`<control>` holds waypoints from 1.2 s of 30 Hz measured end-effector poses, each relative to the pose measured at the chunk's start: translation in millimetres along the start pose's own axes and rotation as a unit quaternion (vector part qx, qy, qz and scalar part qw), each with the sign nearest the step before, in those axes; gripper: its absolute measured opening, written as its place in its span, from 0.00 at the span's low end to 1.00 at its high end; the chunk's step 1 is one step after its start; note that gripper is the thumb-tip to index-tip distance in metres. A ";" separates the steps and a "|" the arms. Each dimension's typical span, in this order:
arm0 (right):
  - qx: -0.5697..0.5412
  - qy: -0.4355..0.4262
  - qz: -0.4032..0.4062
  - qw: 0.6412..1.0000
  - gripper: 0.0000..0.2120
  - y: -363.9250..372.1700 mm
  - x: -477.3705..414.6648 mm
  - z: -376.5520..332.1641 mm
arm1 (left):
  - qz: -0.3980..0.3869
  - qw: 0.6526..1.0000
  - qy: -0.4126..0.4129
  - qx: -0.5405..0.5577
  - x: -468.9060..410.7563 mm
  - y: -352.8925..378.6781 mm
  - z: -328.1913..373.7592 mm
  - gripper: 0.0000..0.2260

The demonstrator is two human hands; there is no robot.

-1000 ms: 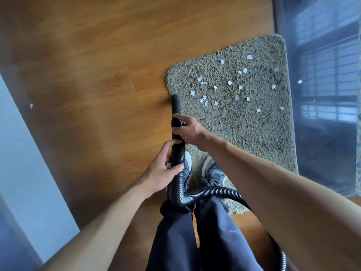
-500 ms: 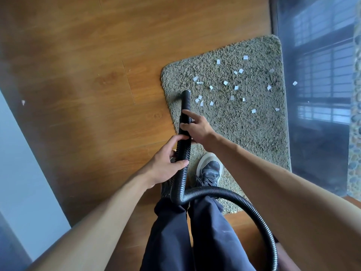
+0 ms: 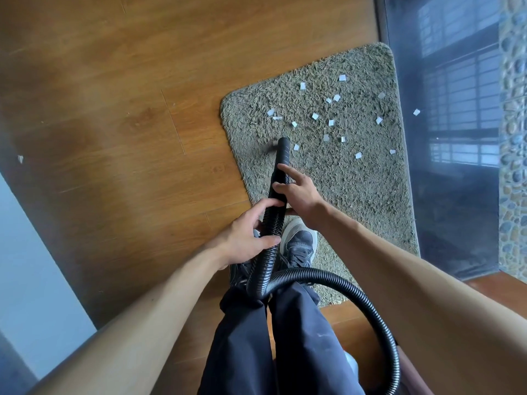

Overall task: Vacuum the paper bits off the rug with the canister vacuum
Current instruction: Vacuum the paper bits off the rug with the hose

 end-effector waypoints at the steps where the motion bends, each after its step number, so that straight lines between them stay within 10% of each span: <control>1: -0.007 0.003 0.001 1.000 0.27 -2.1 1.3 2.3 | -0.004 1.000 -0.001 -0.005 0.3 1.9 0.6 0.26; 36: -0.086 0.016 -0.016 0.996 0.27 -38.4 3.6 11.1 | -0.044 0.994 -0.012 -0.095 -16.2 20.4 22.7 0.27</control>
Point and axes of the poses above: each hand's wrist, its own x-axis away from the middle knuckle, its own y-axis out of the palm, z = x × y, the point moved 7 cm from there along -x, towards the middle knuckle, and after that the axes turned 9 degrees about y, right-handed, at the moved point
